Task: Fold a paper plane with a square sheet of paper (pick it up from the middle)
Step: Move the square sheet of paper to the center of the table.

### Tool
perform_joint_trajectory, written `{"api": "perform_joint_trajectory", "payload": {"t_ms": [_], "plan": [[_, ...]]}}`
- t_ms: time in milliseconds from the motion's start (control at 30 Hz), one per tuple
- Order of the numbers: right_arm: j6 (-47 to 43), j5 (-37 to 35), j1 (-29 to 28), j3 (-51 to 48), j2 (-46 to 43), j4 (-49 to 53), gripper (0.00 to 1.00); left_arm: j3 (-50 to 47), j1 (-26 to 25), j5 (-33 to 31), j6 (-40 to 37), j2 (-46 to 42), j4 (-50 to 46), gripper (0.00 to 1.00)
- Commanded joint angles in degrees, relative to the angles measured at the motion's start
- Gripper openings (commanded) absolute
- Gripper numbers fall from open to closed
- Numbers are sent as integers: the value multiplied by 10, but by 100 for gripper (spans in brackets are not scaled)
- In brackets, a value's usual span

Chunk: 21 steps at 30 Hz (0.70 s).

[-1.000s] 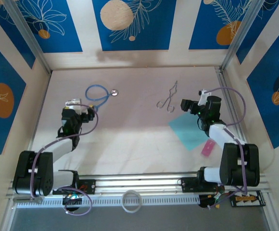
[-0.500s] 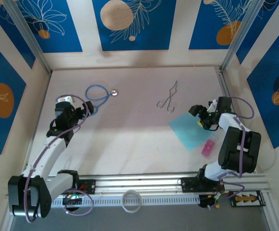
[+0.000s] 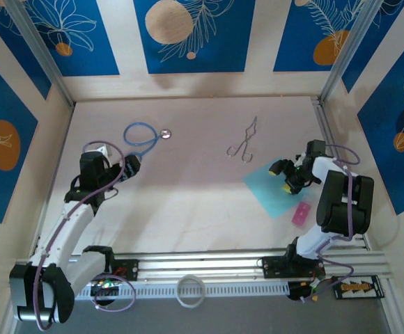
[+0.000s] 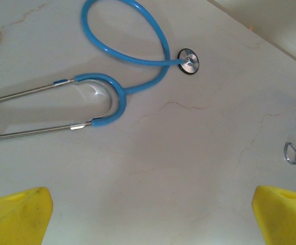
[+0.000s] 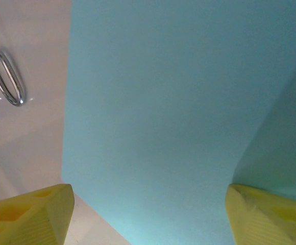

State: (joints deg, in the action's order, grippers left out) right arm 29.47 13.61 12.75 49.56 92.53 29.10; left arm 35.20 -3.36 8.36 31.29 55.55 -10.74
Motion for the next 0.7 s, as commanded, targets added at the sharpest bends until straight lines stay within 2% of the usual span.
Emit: {"api": "perform_joint_trajectory", "payload": {"t_ms": [0, 100, 233, 400, 667], "plan": [[37, -28, -42, 1, -5, 54, 77, 5, 7, 36, 9, -10, 17, 100], [72, -28, -81, -2, -4, 70, 77, 7, 7, 47, 2, -7, 16, 100], [156, -64, -152, -3, -4, 84, 78, 7, 7, 60, 1, -8, 20, 100], [341, -28, -237, -75, -29, -20, 78, 9, 8, 71, 4, -6, 16, 100], [624, -123, -437, -100, -31, -140, 79, 4, 7, 92, 19, -3, 10, 100]]}}
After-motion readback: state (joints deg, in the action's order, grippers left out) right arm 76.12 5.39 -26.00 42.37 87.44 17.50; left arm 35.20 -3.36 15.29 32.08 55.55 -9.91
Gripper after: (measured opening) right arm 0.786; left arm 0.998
